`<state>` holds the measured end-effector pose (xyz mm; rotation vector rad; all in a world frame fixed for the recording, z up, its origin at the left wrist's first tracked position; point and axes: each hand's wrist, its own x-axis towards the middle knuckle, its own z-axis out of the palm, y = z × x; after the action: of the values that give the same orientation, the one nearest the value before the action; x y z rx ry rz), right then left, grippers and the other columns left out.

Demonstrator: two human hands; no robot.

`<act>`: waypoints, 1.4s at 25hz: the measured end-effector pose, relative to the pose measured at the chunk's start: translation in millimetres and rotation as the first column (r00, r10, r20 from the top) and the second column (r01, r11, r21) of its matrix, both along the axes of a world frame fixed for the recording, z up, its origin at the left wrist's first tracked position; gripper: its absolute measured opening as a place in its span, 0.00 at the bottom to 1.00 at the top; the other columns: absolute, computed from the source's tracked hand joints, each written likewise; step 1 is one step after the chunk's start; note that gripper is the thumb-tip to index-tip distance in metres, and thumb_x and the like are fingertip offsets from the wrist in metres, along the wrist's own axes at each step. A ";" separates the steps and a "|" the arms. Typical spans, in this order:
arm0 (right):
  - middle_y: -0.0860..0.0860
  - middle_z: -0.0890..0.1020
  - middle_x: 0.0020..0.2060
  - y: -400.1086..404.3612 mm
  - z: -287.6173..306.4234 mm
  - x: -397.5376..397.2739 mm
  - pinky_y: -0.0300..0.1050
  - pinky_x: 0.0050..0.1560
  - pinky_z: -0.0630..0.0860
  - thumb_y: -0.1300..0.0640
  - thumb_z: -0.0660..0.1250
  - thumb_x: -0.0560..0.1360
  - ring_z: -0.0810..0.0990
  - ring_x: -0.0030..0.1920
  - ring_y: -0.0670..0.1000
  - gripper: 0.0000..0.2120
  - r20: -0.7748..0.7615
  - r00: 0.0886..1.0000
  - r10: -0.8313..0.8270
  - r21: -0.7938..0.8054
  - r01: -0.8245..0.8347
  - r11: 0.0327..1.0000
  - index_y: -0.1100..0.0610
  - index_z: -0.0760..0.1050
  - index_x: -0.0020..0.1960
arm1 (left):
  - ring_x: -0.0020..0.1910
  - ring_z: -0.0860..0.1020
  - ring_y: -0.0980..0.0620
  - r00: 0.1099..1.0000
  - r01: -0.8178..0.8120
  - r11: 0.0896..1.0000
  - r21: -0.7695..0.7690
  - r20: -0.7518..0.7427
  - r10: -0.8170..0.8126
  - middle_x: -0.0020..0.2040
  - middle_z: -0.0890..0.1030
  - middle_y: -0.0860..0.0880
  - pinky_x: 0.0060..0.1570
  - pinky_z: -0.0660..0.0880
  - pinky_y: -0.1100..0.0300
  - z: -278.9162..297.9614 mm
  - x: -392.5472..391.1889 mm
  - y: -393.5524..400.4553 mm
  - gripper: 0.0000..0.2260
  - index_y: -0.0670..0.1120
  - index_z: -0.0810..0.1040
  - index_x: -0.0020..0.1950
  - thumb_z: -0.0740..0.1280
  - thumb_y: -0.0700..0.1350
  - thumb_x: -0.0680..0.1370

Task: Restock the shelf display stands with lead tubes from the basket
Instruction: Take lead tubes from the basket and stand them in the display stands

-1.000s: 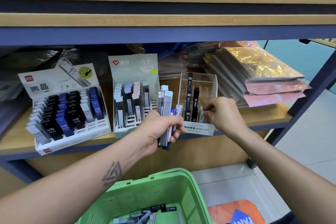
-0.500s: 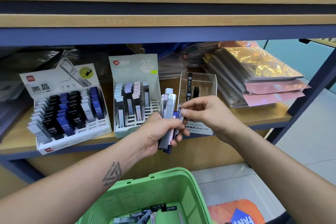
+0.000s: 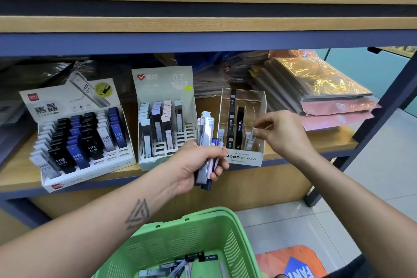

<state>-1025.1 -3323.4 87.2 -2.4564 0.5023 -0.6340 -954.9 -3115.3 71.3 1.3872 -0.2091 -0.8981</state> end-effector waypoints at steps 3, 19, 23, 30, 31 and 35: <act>0.51 0.85 0.42 3.0 -13.8 6.6 0.48 0.51 0.80 0.61 0.76 0.73 0.83 0.44 0.51 0.04 -0.040 0.999 0.014 -0.088 -0.018 0.996 0.56 0.85 0.49 | 0.28 0.74 0.49 1.000 0.005 1.000 -0.021 -0.018 -0.006 0.36 0.80 0.37 0.23 0.71 0.62 1.8 -1.2 2.0 0.09 0.33 0.79 0.53 0.71 0.35 0.75; 0.51 0.87 0.42 49.7 7.8 -3.2 0.37 0.44 0.76 0.56 0.74 0.76 0.81 0.43 0.43 0.04 -0.040 0.915 0.402 0.561 -0.312 0.767 0.55 0.87 0.48 | 0.28 0.74 0.47 0.997 0.076 0.993 -0.093 0.015 -0.075 0.40 0.81 0.33 0.22 0.69 0.62 6.9 -4.2 5.6 0.05 0.34 0.75 0.50 0.64 0.29 0.75; 0.59 0.86 0.40 38.5 9.4 -1.7 0.44 0.47 0.82 0.66 0.74 0.74 0.83 0.40 0.51 0.06 0.071 0.952 0.296 0.707 -0.258 0.659 0.63 0.84 0.51 | 0.30 0.75 0.46 0.999 0.038 0.996 -0.084 0.002 -0.038 0.46 0.82 0.29 0.23 0.69 0.62 6.4 -2.5 8.9 0.04 0.33 0.76 0.51 0.65 0.31 0.76; 0.61 0.87 0.40 22.4 17.6 -8.4 0.42 0.42 0.82 0.69 0.75 0.72 0.87 0.41 0.54 0.07 0.126 0.970 0.210 0.667 -0.239 0.706 0.64 0.83 0.49 | 0.28 0.74 0.48 1.000 -0.017 1.000 -0.013 -0.013 0.017 0.47 0.83 0.30 0.23 0.70 0.63 2.4 -0.5 6.2 0.07 0.33 0.77 0.52 0.70 0.33 0.76; 0.61 0.86 0.40 17.3 18.7 -8.3 0.42 0.42 0.82 0.70 0.74 0.72 0.87 0.40 0.55 0.06 0.141 0.974 0.175 0.638 -0.224 0.737 0.63 0.83 0.49 | 0.28 0.74 0.48 1.000 -0.017 1.000 -0.007 -0.024 0.016 0.45 0.83 0.31 0.23 0.70 0.63 2.7 -1.4 5.2 0.06 0.33 0.77 0.51 0.70 0.33 0.76; 0.55 0.86 0.37 -2.1 13.3 -4.5 0.46 0.44 0.84 0.66 0.75 0.74 0.87 0.37 0.52 0.05 0.051 0.998 0.049 0.286 -0.061 0.956 0.59 0.83 0.48 | 0.27 0.74 0.49 0.997 0.000 1.000 0.019 -0.083 0.002 0.35 0.79 0.39 0.23 0.70 0.63 2.9 -2.7 3.0 0.04 0.36 0.78 0.45 0.72 0.35 0.75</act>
<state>-1029.6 -3325.4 100.6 -2.1695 0.4716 -0.5482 -957.7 -3112.3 74.1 1.3644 -0.1370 -0.9572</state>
